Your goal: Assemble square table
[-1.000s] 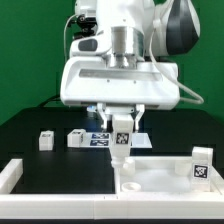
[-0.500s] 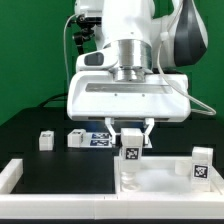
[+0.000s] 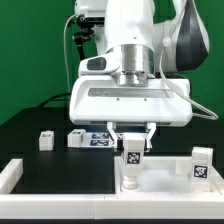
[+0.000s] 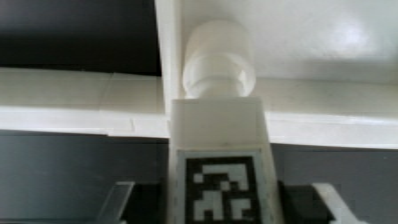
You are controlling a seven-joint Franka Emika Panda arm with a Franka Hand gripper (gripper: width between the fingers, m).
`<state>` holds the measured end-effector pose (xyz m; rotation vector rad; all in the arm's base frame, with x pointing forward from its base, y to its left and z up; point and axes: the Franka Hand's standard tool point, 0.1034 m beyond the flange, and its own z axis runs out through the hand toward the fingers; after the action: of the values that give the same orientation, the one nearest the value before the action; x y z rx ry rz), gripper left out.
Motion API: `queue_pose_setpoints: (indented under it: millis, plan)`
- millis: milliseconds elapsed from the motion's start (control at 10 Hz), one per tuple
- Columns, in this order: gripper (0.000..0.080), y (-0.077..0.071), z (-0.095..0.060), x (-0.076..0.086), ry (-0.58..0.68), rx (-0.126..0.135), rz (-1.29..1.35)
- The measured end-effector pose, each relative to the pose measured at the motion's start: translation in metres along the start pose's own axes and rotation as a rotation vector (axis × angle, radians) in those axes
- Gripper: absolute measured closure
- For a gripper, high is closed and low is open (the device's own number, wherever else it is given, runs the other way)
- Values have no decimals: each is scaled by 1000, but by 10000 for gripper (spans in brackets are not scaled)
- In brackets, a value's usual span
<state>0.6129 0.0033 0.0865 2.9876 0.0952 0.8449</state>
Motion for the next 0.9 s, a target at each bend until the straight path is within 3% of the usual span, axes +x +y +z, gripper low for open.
queue_pose_setpoints:
  millis: [700,800,900]
  plan:
    - [509,-2,8,-9,-16,1,14]
    - [325,-2,8,-10,-16,1,14]
    - [325,-2,8,-10,-16,1,14]
